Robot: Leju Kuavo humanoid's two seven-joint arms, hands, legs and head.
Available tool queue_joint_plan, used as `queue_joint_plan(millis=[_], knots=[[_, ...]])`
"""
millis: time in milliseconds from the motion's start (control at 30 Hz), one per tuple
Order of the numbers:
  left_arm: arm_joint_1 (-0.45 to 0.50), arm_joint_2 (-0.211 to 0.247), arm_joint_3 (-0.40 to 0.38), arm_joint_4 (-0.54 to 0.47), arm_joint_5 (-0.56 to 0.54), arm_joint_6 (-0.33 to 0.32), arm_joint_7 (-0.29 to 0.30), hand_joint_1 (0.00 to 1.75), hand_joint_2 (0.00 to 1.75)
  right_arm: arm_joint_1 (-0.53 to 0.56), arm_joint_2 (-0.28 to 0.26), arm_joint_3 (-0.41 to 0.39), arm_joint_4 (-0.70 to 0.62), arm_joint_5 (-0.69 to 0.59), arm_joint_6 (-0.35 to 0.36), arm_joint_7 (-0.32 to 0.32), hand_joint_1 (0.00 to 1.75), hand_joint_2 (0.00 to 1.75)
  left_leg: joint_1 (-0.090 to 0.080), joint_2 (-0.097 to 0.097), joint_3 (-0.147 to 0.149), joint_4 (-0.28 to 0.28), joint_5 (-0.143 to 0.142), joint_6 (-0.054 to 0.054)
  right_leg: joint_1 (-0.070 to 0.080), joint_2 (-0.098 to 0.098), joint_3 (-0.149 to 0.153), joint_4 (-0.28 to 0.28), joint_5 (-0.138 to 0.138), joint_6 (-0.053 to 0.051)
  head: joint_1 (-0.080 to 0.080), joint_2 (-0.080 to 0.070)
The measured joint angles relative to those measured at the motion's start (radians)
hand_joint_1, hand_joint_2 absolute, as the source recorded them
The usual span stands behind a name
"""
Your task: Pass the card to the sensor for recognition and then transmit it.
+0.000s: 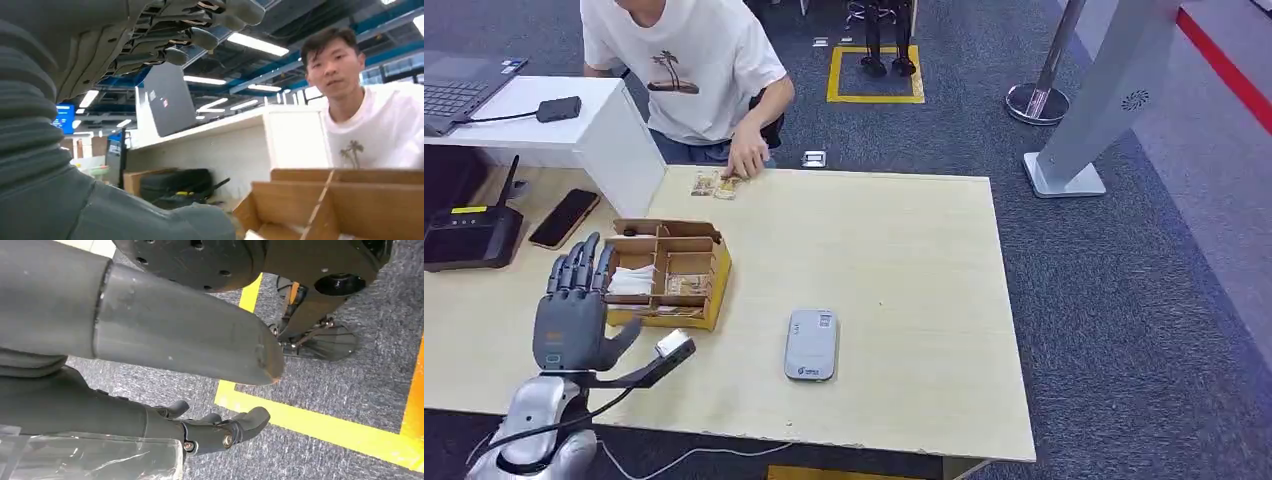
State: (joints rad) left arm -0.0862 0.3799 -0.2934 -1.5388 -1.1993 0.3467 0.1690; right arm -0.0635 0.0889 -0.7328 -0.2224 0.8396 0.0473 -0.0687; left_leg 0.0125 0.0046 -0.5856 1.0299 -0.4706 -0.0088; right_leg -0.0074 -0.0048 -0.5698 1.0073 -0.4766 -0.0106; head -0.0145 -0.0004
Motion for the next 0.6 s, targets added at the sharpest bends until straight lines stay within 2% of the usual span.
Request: queue_joint_plan(millis=[300,600], knots=[[-0.177,-0.065,-0.045,0.153,0.057,-0.061,-0.024,0.00,1.75,-0.012,0.000,0.000,0.000,-0.008,0.001,-0.019,0.00,0.00,0.000,0.000,0.000,0.000,0.001,0.000,0.000,0.001,0.000,0.000,0.001,0.000,0.000,0.000],[-0.223,-0.095,-0.069,0.207,0.072,-0.077,-0.026,0.00,1.75,-0.013,0.000,0.000,0.000,-0.011,-0.002,-0.024,0.00,0.00,0.000,0.001,0.000,0.000,0.001,0.000,0.000,0.001,-0.001,0.000,0.001,0.000,0.000,0.000]])
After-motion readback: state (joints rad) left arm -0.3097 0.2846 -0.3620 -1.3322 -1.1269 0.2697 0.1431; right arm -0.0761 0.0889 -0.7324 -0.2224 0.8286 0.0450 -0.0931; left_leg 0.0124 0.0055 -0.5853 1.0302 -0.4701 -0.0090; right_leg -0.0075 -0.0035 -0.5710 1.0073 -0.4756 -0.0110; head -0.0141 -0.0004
